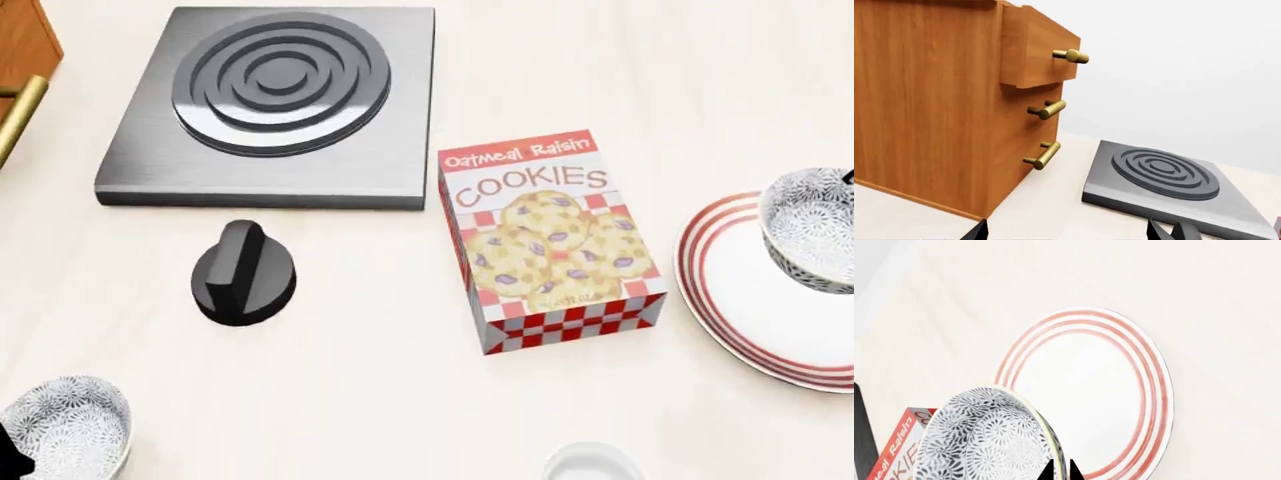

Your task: Pick the akita bowl from table center and place it on the plate.

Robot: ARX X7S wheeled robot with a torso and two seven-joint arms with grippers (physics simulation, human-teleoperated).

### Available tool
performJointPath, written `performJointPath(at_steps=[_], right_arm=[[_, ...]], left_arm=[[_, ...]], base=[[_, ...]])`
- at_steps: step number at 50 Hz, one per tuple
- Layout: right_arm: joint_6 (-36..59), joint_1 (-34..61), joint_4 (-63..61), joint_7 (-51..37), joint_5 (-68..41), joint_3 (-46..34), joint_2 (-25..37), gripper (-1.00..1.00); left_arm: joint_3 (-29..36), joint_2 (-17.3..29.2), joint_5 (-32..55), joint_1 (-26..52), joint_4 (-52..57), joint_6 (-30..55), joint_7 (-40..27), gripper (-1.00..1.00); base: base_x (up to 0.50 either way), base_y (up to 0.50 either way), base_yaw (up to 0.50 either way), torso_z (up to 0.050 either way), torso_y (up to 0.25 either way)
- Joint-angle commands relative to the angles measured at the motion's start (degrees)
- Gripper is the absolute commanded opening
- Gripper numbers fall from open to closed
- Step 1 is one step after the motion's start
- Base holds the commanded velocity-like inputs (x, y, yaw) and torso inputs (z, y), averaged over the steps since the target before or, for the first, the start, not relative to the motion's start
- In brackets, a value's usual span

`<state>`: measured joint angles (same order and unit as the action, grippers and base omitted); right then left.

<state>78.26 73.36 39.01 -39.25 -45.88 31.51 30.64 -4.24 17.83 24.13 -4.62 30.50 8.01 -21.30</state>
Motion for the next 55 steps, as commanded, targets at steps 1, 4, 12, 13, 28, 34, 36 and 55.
performJointPath(at_steps=[1, 4, 12, 13, 28, 34, 36, 55], right_arm=[[-6.41, 3.39, 9.83, 5.34, 2.82, -3.81, 1.89, -1.0], [-9.72, 5.51, 15.58, 8.33, 5.0, -6.28, 2.73, -1.0], [-10.49, 7.0, 17.64, 8.84, 5.47, -6.58, 3.29, -1.0], [-10.51, 7.07, 17.7, 8.79, 5.48, -6.56, 3.3, -1.0], [-21.97, 13.8, 35.93, 16.56, 15.87, -10.57, 1.91, -1.0], [-22.27, 12.28, 35.95, 17.52, 23.7, -2.01, 0.62, -1.0], [-22.5, 11.62, 35.96, 17.82, 26.54, 1.1, 0.34, -1.0], [-23.42, 13.9, 35.96, 20.22, 42.79, 13.74, -1.48, -1.0]], left_arm=[[-0.22, 0.29, 0.88, 0.23, 0.14, 0.69, -0.49, 1.0], [0.06, 0.12, -0.67, -0.32, 0.29, -1.51, -0.13, 1.0], [0.3, 0.55, 0.35, -0.49, 0.06, -0.47, -0.02, 1.0], [0.31, 0.6, 0.39, -0.53, 0.16, -0.39, -0.06, 1.0], [0.18, 0.87, 0.81, -1.15, 0.63, -0.95, -0.14, 1.0], [-0.39, 1.14, 1.28, -1.56, 0.99, -1.11, -0.29, 1.0], [-0.46, 1.18, 1.35, -1.62, 1.0, -1.15, -0.34, 1.0], [-0.34, 1.57, 1.59, -1.97, 1.34, -1.27, -0.63, 1.0]], base=[[0.0, 0.0, 0.0, 0.0, 0.0], [0.0, 0.0, 0.0, 0.0, 0.0], [0.0, 0.0, 0.0, 0.005, -0.105], [0.0, 0.0, 0.0, 0.0, 0.0], [0.0, 0.0, 0.0, 0.0, 0.0], [0.0, 0.0, 0.0, 0.0, 0.0], [0.0, 0.0, 0.0, 0.0, 0.0], [0.0, 0.0, 0.0, 0.0, 0.0]])
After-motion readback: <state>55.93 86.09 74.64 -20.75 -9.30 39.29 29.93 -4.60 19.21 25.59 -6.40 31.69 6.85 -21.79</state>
